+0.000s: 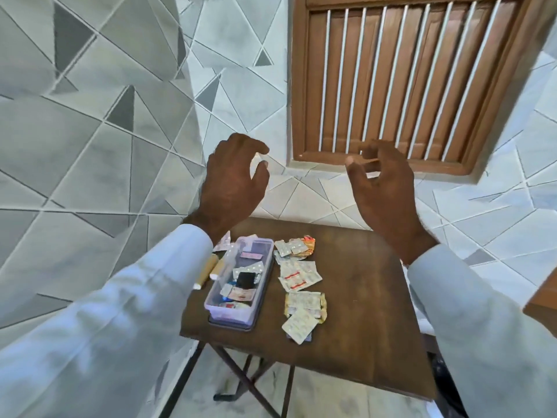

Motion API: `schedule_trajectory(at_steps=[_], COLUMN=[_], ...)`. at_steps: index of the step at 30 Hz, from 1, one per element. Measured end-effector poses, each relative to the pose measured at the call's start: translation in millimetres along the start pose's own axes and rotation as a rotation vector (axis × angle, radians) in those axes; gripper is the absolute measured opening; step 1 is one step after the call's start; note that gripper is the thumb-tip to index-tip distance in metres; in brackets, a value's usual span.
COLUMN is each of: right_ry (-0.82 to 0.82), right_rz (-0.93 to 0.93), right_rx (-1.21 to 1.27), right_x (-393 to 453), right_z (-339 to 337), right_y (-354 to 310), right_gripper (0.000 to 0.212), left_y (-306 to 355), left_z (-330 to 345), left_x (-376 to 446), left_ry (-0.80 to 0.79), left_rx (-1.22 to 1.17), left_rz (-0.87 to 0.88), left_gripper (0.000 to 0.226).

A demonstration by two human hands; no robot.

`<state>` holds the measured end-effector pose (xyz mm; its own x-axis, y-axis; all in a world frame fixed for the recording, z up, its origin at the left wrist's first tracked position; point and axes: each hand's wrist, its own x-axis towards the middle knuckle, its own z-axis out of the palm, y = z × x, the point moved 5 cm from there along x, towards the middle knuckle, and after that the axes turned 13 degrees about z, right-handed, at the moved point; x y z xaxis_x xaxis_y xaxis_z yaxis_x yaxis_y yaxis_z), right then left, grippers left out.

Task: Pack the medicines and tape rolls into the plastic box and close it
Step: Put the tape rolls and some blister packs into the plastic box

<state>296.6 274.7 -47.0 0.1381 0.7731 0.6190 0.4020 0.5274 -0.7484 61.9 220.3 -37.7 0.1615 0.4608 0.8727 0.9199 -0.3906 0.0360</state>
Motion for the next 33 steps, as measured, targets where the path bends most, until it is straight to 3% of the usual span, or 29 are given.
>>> schedule_trajectory(at_steps=[7,33], right_ry=[-0.06,-0.267], right_rz=[0.127,0.345], right_rx=[0.018,-0.013], right_x=[-42,5], right_z=[97,238], right_y=[-26,83], right_gripper=[0.03,0.032], left_y=[-90,-214], left_z=[-30,115], left_x=[-38,-80], left_ry=[-0.006,-0.274], left_rx=[-0.048,-0.16], left_rz=[-0.044,-0.311], left_gripper=[0.021,0.026])
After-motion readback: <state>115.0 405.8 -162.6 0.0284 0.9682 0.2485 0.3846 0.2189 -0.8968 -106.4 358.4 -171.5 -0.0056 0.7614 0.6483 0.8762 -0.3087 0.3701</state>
